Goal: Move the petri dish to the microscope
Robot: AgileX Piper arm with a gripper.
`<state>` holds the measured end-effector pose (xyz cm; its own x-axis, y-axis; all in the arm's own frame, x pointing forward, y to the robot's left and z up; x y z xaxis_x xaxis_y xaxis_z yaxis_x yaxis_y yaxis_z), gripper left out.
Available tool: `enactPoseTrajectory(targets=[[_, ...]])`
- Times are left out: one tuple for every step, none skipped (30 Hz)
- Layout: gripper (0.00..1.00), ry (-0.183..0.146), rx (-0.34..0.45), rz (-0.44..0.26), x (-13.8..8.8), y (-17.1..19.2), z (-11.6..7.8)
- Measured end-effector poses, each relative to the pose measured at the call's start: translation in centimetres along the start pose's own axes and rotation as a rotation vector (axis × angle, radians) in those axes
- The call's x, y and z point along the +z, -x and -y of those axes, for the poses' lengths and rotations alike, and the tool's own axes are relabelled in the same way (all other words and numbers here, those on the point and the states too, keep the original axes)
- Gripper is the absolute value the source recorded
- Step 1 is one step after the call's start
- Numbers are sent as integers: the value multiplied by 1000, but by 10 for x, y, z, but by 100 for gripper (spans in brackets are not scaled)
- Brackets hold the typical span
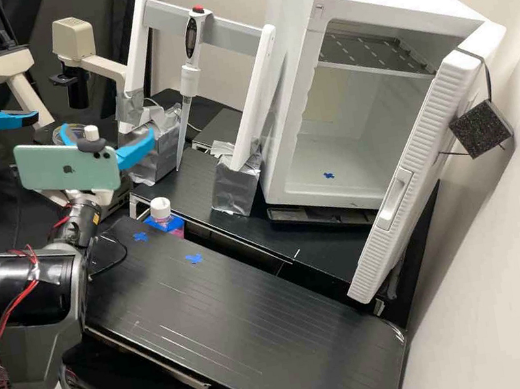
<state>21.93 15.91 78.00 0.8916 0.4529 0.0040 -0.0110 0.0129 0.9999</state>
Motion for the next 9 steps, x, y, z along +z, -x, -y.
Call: enactPoseTrajectory(targets=[[100,5,18,24,6,3,-2],[100,10,39,48,13,6,-5],[100,7,49,70,19,9,-6],[100,0,56,99,25,12,-8],[100,-17,67,135,35,17,-10],[100,-33,68,151,40,20,-11],[100,-59,72,169,46,24,-13],[100,-81,76,182,51,26,-14],[100,-109,83,198,56,30,-16]])
